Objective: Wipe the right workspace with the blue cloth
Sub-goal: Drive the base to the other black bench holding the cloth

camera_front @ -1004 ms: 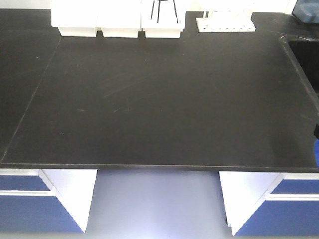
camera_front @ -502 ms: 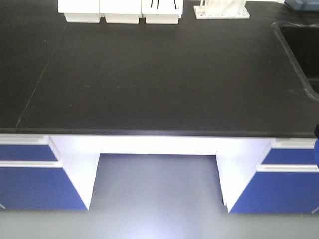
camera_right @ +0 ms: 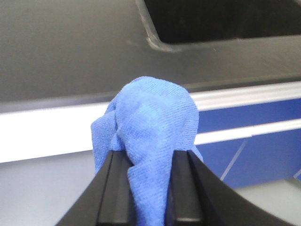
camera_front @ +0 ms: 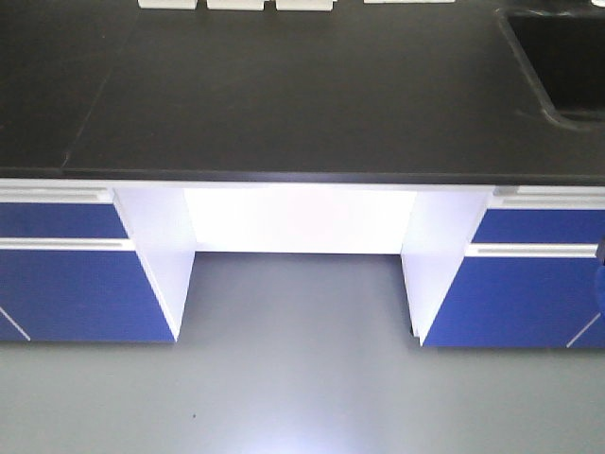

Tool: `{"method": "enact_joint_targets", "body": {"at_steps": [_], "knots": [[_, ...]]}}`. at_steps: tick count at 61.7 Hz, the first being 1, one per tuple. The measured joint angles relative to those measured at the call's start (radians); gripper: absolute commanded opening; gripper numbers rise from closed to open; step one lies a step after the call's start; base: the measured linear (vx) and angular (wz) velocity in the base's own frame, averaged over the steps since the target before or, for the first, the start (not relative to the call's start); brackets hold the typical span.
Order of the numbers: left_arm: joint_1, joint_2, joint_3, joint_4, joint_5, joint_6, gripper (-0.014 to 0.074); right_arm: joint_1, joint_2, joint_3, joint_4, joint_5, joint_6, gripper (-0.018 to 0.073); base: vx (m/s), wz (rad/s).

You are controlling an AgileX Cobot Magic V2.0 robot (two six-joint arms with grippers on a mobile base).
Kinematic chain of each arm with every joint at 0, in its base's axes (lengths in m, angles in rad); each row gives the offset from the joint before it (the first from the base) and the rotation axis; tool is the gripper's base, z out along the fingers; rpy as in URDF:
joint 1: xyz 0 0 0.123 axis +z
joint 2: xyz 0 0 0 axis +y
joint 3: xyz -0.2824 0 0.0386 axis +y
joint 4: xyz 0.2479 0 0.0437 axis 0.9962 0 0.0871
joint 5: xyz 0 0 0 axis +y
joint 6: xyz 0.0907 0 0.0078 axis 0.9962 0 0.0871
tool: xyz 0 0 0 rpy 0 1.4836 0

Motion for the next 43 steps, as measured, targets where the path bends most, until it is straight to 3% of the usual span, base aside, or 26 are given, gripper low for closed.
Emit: {"method": "enact_joint_targets", "body": {"at_steps": [43], "knots": [[0.0,0.0,0.0,0.0,0.0,0.0,-0.0006,0.0,0.0,0.001,0.0,0.01,0.0,0.0,-0.32,-0.05]]}}
